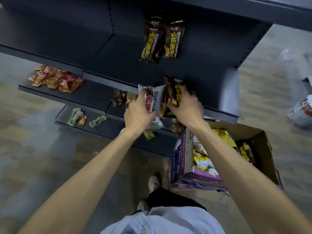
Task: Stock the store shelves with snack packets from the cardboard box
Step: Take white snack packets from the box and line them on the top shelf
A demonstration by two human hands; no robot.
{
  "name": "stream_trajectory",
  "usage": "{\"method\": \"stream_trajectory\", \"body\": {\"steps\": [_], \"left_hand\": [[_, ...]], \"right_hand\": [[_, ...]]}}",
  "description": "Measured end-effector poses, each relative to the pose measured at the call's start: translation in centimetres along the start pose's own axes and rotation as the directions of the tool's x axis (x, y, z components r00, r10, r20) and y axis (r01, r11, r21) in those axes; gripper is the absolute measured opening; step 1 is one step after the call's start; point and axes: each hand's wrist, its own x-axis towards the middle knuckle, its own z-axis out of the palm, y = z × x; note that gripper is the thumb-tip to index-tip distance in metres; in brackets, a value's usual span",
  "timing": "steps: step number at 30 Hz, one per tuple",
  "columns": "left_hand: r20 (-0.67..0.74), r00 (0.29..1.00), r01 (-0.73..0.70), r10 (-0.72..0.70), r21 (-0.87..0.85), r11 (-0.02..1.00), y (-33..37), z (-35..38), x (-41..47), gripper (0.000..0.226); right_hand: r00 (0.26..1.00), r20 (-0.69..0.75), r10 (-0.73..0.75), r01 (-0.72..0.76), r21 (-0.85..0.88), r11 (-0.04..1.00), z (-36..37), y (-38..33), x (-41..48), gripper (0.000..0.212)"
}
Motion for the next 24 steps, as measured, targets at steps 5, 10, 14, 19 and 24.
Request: {"method": "stream_trajectory", "body": {"steps": [5,10,14,19,24], "left_hand": [[-0.042,0.999,-0.020,0.018,-0.059,0.998,2.5,-0.5,8.0,0.075],[-0.095,0.995,-0.026,0.019,-0.070,0.997,3.5,-0.5,13.5,0.066],[-0.106,0.994,-0.035,0.029,-0.058,0.998,2.8,-0.4,15.7,0.065],[-0.116,0.993,-0.034,0.033,-0.010,0.999,1.1,-0.1,17.5,0.068],[-0.117,0.992,-0.045,0.045,0.004,0.999,0.1,-0.1,19.5,0.066]], "right_hand": [[0.997,-0.073,-0.004,0.011,0.089,0.996,-1.2,-1.5,9.0,0.067],[0.982,-0.181,0.047,-0.007,0.216,0.976,-0.3,-2.6,17.5,0.077],[0.958,-0.281,0.064,0.004,0.233,0.973,2.3,-3.2,22.4,0.083],[0.930,-0.364,0.052,0.033,0.222,0.974,6.2,-2.7,25.0,0.088],[0.924,-0.375,0.074,-0.008,0.176,0.984,8.4,-2.9,25.8,0.088]]}}
